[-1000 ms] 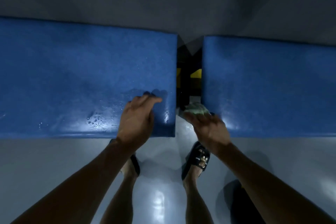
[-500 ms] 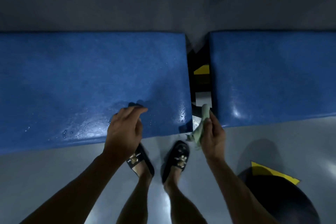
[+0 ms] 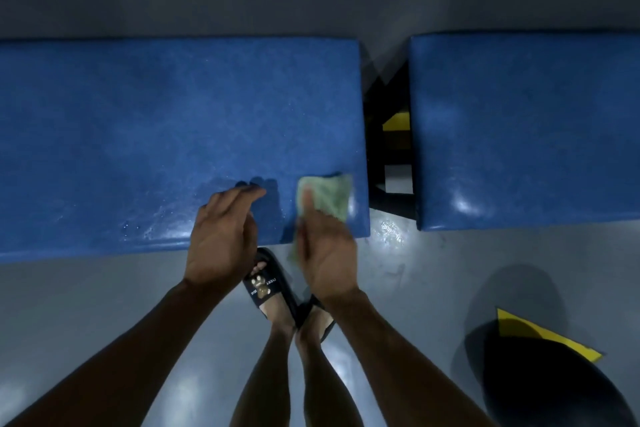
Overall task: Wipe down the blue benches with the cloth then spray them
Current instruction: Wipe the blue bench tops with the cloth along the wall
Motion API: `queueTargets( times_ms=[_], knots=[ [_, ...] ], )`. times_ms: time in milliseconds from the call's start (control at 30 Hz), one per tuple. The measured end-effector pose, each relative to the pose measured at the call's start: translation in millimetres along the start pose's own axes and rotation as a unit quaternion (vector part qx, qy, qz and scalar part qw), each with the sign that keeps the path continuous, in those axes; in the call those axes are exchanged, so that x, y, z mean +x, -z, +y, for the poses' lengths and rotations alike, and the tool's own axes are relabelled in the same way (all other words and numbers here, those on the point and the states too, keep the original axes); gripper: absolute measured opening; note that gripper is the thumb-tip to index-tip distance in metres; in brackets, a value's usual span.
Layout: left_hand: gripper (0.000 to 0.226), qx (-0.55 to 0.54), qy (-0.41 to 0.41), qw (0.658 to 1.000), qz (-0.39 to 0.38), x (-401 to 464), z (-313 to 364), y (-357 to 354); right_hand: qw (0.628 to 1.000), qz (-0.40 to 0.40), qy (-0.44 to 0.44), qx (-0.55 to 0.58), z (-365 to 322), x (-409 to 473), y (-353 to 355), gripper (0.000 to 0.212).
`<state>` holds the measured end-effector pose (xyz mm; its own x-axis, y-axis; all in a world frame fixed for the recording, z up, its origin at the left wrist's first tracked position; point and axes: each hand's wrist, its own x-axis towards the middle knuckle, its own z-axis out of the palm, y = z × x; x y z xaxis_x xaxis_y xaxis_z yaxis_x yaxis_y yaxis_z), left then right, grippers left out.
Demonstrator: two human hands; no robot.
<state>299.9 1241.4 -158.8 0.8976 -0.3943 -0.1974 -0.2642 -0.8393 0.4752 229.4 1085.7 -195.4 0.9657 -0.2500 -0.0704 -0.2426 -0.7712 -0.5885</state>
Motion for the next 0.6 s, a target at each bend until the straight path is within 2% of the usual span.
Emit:
queueTargets(
  times_ms=[67, 133, 200, 267, 300, 333, 467, 500, 567, 600],
  knots=[
    [0.044, 0.002, -0.008, 1.0, 0.002, -1.8, 1.5, 2.8, 0.986, -0.05, 0.137, -0.074, 14.2, 1.5, 2.9, 0.055],
    [0.045, 0.003, -0.003, 1.0, 0.003, -3.5, 0.7, 7.2, 0.987, -0.035, 0.143, -0.065, 39.2, 6.9, 13.5, 0.055],
    [0.046, 0.009, -0.001, 1.0, 0.007, -6.4, -1.7, 12.3, 0.999, 0.021, 0.034, 0.004, 60.8, 7.6, 27.6, 0.053],
    [0.046, 0.01, -0.005, 1.0, 0.012, -9.9, -4.2, 17.6, 0.985, 0.067, -0.114, 0.108, 71.4, 11.4, 38.0, 0.052],
    [0.047, 0.009, -0.004, 1.0, 0.014, -11.9, -5.7, 19.9, 0.973, 0.061, -0.172, 0.141, 72.3, 15.0, 41.0, 0.053],
    [0.046, 0.007, 0.0, 1.0, 0.014, -14.4, -7.8, 21.7, 0.966, 0.047, -0.204, 0.15, 70.3, 18.3, 41.5, 0.053],
    [0.044, 0.009, 0.02, 1.0, 0.006, -25.5, -18.5, 24.4, 0.97, 0.045, -0.207, 0.117, 39.0, 14.1, 30.1, 0.053],
    [0.044, 0.012, 0.025, 1.0, 0.002, -28.6, -21.0, 23.8, 0.977, 0.036, -0.182, 0.1, 32.0, 10.4, 27.0, 0.053],
    [0.046, 0.017, 0.031, 0.999, -0.008, -34.7, -26.1, 23.6, 0.999, -0.024, -0.036, 0.034, 18.6, 3.6, 22.6, 0.056],
    [0.047, 0.016, 0.032, 0.999, -0.009, -36.6, -29.5, 24.0, 0.997, -0.068, 0.045, -0.016, 20.1, 0.5, 22.2, 0.057]
  ],
)
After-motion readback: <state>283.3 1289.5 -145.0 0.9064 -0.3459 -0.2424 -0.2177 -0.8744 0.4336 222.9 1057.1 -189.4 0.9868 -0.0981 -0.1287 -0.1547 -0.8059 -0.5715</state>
